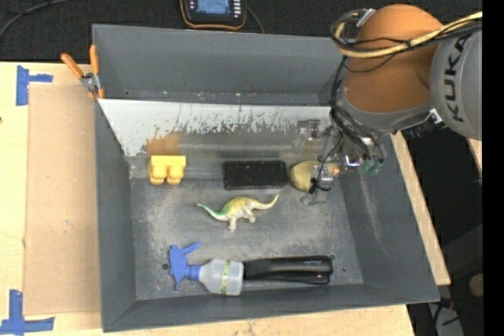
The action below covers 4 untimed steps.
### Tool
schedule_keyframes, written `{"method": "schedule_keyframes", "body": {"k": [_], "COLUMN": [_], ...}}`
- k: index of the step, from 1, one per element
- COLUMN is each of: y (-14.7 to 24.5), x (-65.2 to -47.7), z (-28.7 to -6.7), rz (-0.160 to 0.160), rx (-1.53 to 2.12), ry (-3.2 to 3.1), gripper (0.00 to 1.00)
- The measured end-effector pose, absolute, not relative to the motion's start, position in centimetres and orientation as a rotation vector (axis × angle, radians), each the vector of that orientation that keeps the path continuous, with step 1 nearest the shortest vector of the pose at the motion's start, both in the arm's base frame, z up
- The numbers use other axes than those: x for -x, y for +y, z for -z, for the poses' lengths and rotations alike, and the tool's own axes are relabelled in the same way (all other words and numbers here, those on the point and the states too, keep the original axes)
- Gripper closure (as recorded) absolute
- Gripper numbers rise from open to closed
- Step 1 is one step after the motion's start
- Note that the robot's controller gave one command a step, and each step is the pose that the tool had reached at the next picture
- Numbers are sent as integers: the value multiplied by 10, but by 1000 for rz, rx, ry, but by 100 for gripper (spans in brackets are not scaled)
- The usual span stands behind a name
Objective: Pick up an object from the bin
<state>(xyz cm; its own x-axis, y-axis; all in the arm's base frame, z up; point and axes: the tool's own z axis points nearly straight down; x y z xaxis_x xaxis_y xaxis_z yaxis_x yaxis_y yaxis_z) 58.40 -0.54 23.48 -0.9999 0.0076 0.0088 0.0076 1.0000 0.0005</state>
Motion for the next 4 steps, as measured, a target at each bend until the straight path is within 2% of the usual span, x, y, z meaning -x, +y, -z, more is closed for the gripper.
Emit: {"method": "schedule_keyframes", "body": {"k": [1, 2, 3, 4], "y": [-5, 29, 38, 55], "x": [-585, -616, -616, -594], "z": [-239, -96, -146, -98], "rz": [1, 3, 1, 3], "rx": [12, 176, 154, 329], "ry": [-3141, -3138, -3147, -3126], "gripper": [0, 0, 0, 0]}}
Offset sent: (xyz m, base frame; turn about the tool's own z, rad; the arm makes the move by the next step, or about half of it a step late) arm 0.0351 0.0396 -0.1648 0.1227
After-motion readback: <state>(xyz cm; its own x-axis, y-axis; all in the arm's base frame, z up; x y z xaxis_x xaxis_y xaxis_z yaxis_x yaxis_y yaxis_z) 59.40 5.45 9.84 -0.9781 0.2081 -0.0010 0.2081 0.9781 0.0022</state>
